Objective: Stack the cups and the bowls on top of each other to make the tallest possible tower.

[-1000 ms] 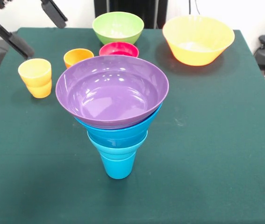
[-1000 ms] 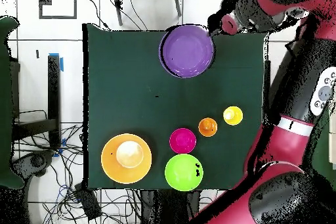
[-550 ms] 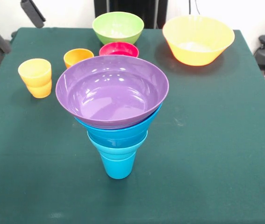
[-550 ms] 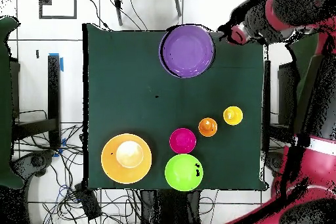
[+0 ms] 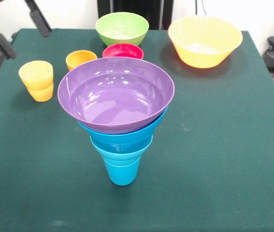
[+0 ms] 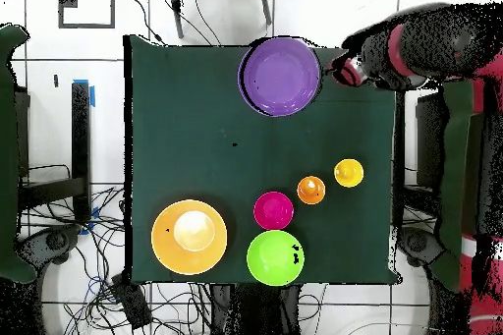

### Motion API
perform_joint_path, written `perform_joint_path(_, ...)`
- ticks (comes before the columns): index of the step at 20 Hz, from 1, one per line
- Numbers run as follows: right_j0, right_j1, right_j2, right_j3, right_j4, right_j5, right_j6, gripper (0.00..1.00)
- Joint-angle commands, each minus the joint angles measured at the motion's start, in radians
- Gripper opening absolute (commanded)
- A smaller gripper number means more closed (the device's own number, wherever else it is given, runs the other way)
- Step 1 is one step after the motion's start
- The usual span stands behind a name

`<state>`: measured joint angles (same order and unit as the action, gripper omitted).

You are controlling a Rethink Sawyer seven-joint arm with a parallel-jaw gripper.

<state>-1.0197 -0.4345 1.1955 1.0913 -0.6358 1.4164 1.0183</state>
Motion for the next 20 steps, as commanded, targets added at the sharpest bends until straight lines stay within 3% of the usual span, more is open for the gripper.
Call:
perform_joint_path(1,-0.010,-0.076,-0.141,0.332,0.009,-0.176,0.245,1.00)
perform_joint_path(10,-0.047,-0.176,-0.184,0.570,-0.008,-0.386,0.314,1.00)
perform_joint_path(20,0.010,-0.241,-0.256,0.670,0.032,-0.491,0.429,1.00)
